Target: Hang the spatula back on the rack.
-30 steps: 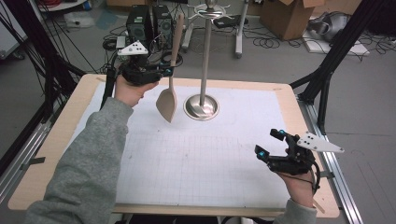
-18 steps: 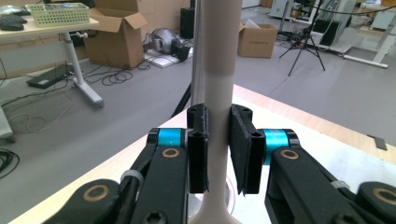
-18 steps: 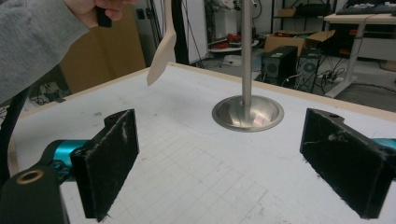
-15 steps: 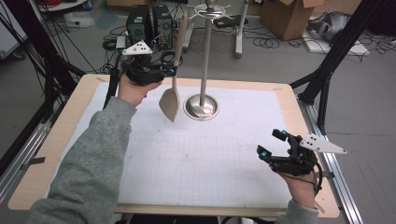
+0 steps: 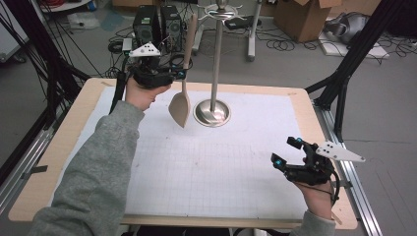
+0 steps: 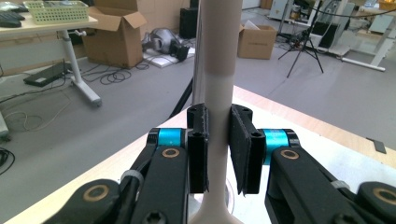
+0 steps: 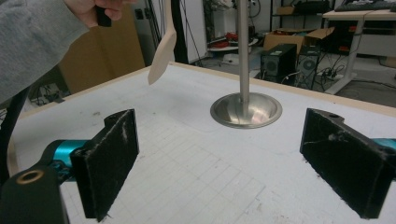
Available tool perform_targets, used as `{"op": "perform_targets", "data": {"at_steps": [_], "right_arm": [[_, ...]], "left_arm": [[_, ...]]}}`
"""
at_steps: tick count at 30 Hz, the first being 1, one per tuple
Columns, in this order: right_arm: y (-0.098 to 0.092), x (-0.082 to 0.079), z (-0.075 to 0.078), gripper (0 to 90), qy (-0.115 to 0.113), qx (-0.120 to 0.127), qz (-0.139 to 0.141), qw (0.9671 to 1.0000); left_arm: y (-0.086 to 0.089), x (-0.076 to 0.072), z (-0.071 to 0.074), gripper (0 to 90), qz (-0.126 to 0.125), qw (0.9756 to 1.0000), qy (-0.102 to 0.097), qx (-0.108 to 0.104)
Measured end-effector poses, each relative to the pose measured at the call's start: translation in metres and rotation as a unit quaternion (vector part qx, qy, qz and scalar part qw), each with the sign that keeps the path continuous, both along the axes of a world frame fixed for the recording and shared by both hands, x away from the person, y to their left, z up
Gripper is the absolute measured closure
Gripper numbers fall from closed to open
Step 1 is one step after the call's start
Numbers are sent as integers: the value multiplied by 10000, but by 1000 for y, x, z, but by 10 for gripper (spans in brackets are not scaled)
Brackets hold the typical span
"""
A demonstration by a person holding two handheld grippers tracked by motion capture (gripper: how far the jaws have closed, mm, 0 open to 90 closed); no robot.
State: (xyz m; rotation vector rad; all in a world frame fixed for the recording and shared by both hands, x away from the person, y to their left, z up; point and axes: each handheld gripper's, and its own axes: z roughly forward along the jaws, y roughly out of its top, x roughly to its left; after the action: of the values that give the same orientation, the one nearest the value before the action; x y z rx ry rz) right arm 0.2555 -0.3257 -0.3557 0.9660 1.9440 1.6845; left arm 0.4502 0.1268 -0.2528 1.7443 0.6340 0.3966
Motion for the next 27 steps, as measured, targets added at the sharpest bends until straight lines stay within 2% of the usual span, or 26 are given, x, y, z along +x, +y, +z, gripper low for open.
{"op": "perform_targets", "data": {"at_steps": [6,20,27], "right_arm": [[-1,-1,1,106,-28,16,14,10000],[-3,-2,0,106,-6,29,-6,10000],[-5,-4,0,106,-21,46,-40,10000]], "left_arm": [[-4,-2,4,774,-3,10000,-31,17],[-7,3,3,775,61,10000,17,49],[-8,6,1,774,-1,10000,66,52]]}}
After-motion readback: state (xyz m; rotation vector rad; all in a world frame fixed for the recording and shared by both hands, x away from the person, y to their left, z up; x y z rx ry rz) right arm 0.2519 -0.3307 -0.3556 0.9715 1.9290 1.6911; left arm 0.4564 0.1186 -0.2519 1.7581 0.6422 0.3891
